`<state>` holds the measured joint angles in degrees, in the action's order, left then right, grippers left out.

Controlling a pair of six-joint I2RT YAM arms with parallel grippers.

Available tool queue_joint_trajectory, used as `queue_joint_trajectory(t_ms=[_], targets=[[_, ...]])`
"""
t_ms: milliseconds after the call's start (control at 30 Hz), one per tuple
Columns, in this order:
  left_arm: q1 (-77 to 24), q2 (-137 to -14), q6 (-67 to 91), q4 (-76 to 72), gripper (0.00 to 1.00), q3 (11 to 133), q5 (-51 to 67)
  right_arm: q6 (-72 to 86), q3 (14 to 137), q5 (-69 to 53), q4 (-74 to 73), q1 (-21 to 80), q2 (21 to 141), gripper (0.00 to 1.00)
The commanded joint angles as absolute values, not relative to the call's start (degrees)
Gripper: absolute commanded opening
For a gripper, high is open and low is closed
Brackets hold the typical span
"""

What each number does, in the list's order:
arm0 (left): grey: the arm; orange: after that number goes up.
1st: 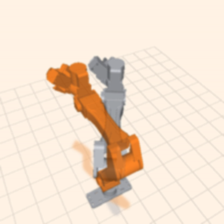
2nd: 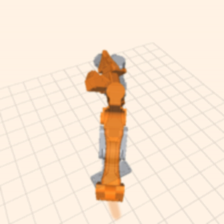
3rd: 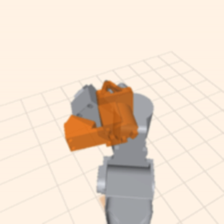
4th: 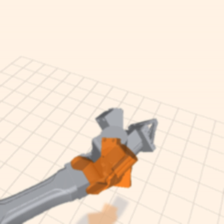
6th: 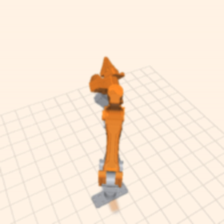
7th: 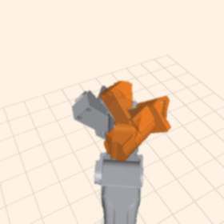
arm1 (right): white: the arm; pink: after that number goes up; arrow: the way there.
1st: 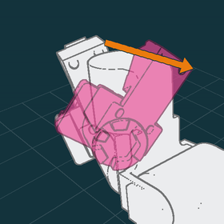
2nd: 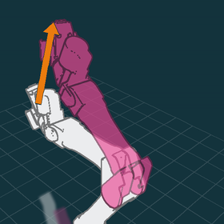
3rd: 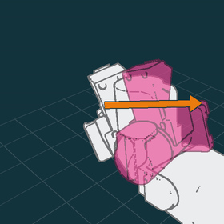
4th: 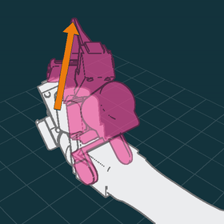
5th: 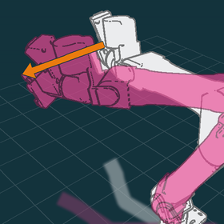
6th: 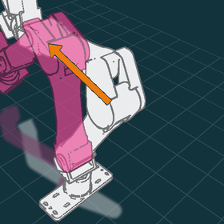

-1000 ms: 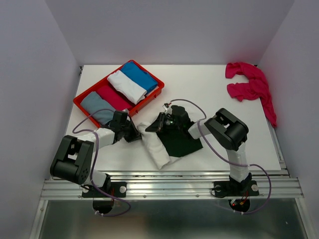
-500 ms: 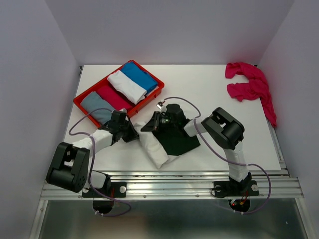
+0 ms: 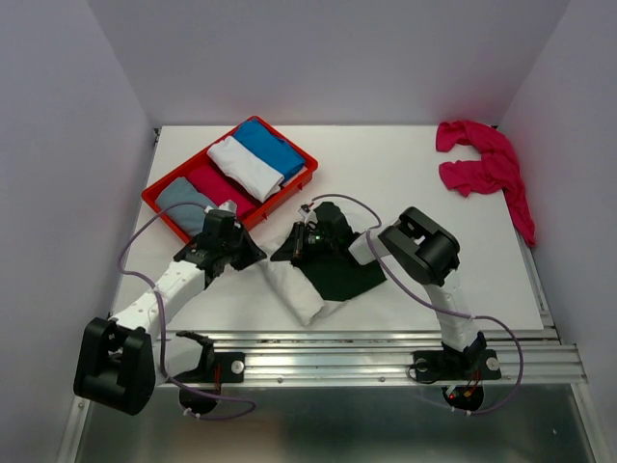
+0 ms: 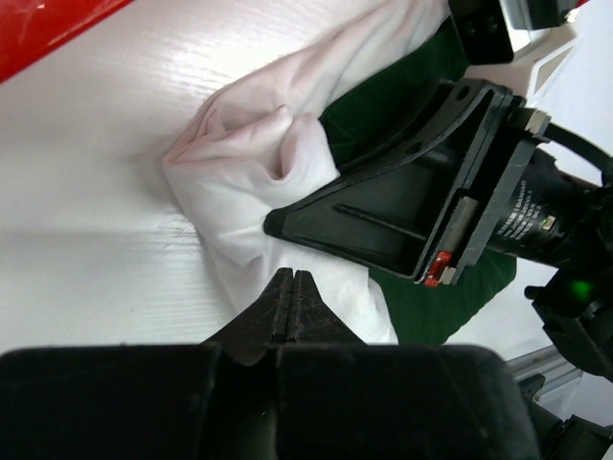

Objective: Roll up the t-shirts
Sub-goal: Roll the T-shirt to the center of the board.

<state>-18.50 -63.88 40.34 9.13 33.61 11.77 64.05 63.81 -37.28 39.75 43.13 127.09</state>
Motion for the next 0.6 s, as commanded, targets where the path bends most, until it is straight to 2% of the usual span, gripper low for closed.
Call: queue_joint_trajectory(t_ms=[0,533,567], targets=[[-18.46,-65.21,39.55,8.53,0.00,37.35,11.16,62.40,63.46,-35.51,37.53,44.03,127.88,0.01],[-18.37,-80.59,39.46,-3.96,0.00,40.34,10.73,60.21,62.67,-34.19,35.07,44.03,126.83,0.01],[-18.28,-82.77,39.38,-3.00,0.00,40.69,10.03,59.07,62.67,-33.49,33.50,44.03,126.04,0.04]])
